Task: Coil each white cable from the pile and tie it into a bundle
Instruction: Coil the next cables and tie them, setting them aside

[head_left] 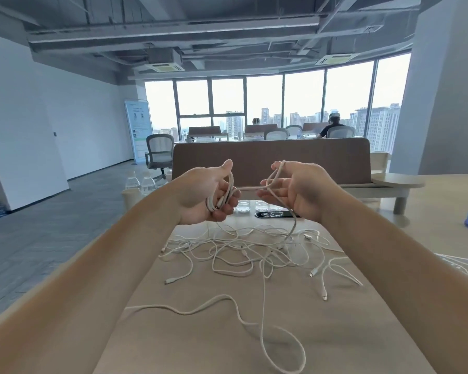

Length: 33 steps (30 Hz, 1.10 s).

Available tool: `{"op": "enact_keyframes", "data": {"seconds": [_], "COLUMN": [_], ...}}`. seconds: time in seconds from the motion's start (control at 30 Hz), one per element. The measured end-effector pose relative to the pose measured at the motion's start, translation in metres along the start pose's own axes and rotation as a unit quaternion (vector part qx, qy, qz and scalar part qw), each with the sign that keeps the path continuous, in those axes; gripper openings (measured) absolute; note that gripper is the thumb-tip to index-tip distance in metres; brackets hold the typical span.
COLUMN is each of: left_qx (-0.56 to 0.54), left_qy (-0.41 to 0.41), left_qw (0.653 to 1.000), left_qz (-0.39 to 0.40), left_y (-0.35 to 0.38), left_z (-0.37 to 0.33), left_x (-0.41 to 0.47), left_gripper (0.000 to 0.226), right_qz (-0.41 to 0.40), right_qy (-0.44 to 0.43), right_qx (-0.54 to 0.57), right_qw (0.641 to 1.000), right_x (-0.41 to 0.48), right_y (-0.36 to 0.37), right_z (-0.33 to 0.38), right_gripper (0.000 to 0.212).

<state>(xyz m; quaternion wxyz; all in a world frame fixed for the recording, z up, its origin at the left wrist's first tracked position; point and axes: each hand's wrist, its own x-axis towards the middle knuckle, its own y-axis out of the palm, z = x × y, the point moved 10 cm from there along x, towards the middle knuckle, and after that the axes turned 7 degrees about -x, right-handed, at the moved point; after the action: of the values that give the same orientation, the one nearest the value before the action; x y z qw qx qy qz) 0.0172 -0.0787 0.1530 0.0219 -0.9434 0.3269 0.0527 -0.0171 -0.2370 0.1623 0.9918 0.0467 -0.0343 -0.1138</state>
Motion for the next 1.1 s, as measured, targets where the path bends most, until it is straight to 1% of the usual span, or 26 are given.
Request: {"op": "enact_keyframes", "data": {"seconds": [0.03, 0.1, 0.17, 0.27, 0.3, 0.37, 0.43, 0.53, 0.6, 0.67, 0.73, 0.8, 0.87, 0.97, 1.03, 1.1], "left_qx": [-0.005, -0.029, -0.072, -0.175, -0.221, -0.294, -0.331, -0.349, -0.33, -0.31, -0.301, -0.315, -0.346, -0.381, -0.393, -0.406], "left_qy": [0.001, 0.015, 0.044, 0.09, 0.105, 0.137, 0.166, 0.196, 0.2, 0.197, 0.192, 0.183, 0.175, 0.17, 0.177, 0.187], "left_qw": [1.0, 0.999, 0.996, 0.98, 0.969, 0.946, 0.929, 0.912, 0.913, 0.918, 0.921, 0.918, 0.908, 0.895, 0.888, 0.88], "left_qz": [0.006, 0.019, 0.031, 0.037, 0.031, 0.01, -0.019, -0.091, -0.13, -0.15, -0.156, -0.158, -0.158, -0.159, -0.158, -0.158], "left_y": [0.0, 0.001, 0.004, 0.01, 0.009, 0.002, -0.012, -0.044, -0.063, -0.075, -0.081, -0.084, -0.086, -0.085, -0.088, -0.096], "left_z": [-0.003, -0.013, -0.027, -0.051, -0.059, -0.073, -0.086, -0.095, -0.094, -0.088, -0.08, -0.07, -0.063, -0.058, -0.057, -0.057], "left_x": [-0.003, -0.007, -0.011, -0.021, -0.024, -0.029, -0.033, -0.041, -0.044, -0.045, -0.045, -0.043, -0.041, -0.038, -0.037, -0.035], "left_gripper": [0.061, 0.06, 0.06, 0.055, 0.052, 0.053, 0.057, 0.056, 0.057, 0.055, 0.053, 0.051, 0.051, 0.052, 0.053, 0.055], "right_qz": [0.004, 0.01, 0.036, 0.081, 0.091, 0.112, 0.141, 0.188, 0.206, 0.181, 0.114, 0.06, 0.03, 0.01, 0.005, 0.022], "right_qy": [0.005, 0.004, -0.008, -0.04, -0.057, -0.081, -0.086, -0.062, -0.045, -0.043, -0.051, -0.049, -0.051, -0.065, -0.075, -0.068], "right_qx": [-0.02, -0.1, -0.184, -0.323, -0.346, -0.36, -0.379, -0.392, -0.379, -0.353, -0.329, -0.288, -0.261, -0.277, -0.334, -0.397], "right_qw": [1.0, 0.995, 0.982, 0.942, 0.932, 0.923, 0.911, 0.898, 0.901, 0.917, 0.936, 0.955, 0.963, 0.959, 0.94, 0.915], "right_x": [-0.001, -0.002, -0.003, -0.008, -0.009, -0.013, -0.016, -0.017, -0.016, -0.01, 0.0, 0.006, 0.01, 0.013, 0.016, 0.018], "right_y": [0.001, 0.001, 0.005, 0.016, 0.019, 0.025, 0.027, 0.021, 0.012, -0.001, -0.017, -0.029, -0.034, -0.037, -0.039, -0.04], "right_z": [0.003, 0.009, 0.013, 0.013, 0.012, 0.008, -0.001, -0.019, -0.026, -0.024, -0.015, -0.01, -0.007, -0.009, -0.013, -0.022], "right_gripper": [0.027, 0.037, 0.044, 0.038, 0.035, 0.027, 0.021, 0.022, 0.023, 0.022, 0.02, 0.019, 0.021, 0.021, 0.021, 0.02]}}
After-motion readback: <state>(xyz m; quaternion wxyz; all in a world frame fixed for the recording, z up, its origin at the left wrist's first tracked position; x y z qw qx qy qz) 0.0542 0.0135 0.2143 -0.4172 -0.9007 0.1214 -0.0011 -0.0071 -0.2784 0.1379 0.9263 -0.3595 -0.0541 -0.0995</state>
